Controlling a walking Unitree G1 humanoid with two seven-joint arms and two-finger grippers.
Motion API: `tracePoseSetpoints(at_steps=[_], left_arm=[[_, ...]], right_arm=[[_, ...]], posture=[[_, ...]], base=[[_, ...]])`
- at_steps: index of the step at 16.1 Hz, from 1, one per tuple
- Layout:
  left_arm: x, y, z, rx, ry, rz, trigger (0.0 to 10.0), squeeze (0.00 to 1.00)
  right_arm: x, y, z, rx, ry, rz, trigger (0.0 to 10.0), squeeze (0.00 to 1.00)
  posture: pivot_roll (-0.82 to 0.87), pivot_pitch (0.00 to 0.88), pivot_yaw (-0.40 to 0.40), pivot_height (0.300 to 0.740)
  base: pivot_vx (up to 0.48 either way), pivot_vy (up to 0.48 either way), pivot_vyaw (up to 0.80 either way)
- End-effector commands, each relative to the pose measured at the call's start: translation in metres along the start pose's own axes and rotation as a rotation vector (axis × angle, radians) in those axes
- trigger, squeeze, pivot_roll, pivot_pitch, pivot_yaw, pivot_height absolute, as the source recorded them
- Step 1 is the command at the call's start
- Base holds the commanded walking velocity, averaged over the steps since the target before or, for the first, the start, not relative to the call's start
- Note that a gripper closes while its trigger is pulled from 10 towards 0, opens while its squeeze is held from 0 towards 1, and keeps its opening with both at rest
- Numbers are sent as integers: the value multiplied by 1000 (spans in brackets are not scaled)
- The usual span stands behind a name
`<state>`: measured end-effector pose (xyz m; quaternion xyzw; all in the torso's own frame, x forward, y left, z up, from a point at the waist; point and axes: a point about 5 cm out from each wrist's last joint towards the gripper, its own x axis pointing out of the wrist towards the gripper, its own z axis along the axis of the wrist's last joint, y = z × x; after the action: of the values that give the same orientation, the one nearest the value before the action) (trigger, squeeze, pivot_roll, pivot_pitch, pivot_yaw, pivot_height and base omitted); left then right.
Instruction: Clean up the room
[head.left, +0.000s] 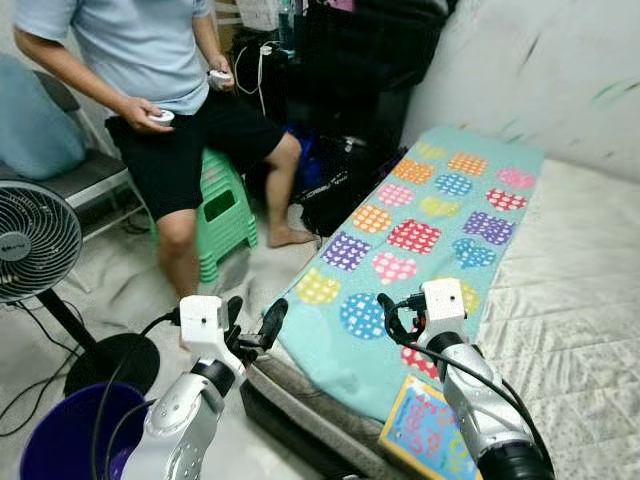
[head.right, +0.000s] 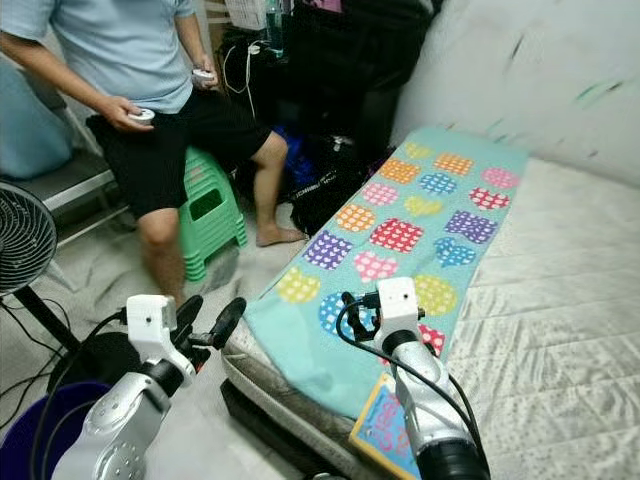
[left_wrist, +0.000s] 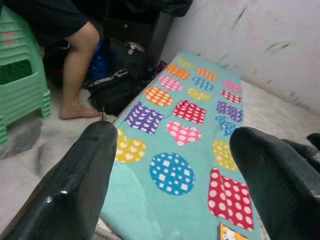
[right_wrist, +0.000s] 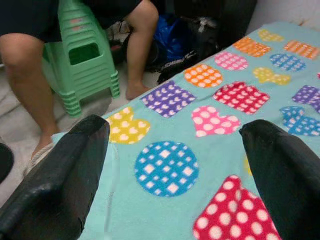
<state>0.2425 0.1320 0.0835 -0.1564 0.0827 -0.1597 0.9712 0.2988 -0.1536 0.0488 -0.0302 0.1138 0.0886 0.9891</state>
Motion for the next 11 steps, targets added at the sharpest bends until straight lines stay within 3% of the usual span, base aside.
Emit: tracePoseSetpoints(at_steps=[1,6,11], left_arm=[[1,-3,1,8,-7,3,10000,0],[2,-3,4,17,-23,4,10000,0],[1,-4,4,15,-29,-12,10000,0]], right_arm=[[2,-3,8,-9,-27,-13,10000,0],[5,-5,19,-11,-66,-20,10000,0],[5,-4,17,-17,-67,-14,10000,0]], posture=[[-82,0,-13,740],[-83,0,-14,740],[-79,0,-14,740]], base=[[0,0,-800],[0,0,-800],[0,0,0]])
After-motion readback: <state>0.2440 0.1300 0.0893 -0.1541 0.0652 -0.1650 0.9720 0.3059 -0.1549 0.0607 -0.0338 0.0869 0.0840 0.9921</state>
